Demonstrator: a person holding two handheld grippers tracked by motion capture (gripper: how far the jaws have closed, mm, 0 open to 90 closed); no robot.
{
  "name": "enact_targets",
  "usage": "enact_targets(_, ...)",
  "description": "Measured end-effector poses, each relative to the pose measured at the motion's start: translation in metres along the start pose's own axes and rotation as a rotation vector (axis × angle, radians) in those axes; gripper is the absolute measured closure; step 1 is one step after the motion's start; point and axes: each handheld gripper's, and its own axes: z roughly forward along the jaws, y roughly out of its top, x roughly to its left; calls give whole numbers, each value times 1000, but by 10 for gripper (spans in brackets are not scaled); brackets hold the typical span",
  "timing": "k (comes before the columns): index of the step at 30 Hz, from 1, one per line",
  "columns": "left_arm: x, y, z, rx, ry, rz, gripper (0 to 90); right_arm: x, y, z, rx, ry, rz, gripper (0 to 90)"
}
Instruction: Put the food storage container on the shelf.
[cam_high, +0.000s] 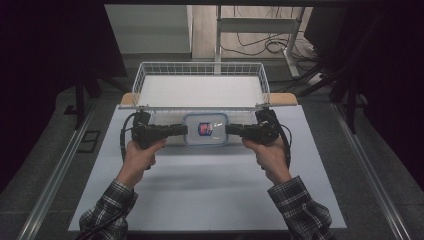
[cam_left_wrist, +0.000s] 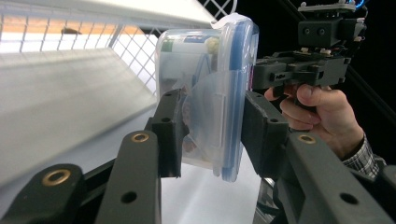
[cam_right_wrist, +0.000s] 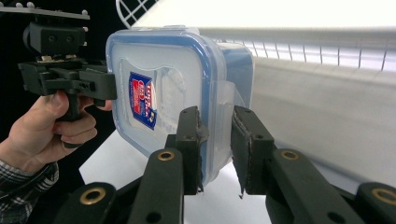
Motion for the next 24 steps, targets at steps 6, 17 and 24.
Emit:
enact_targets(6, 1, 25, -2, -20, 5, -10, 613, 0, 25, 2, -6, -5, 3, 725)
enact_targets(17, 8, 66, 5, -23, 1, -16, 612, -5, 61, 2, -33, -31, 28, 721)
enact_targets(24, 15, 87, 8, -29, -1, -16, 611, -11, 79, 4, -45, -41, 42, 720)
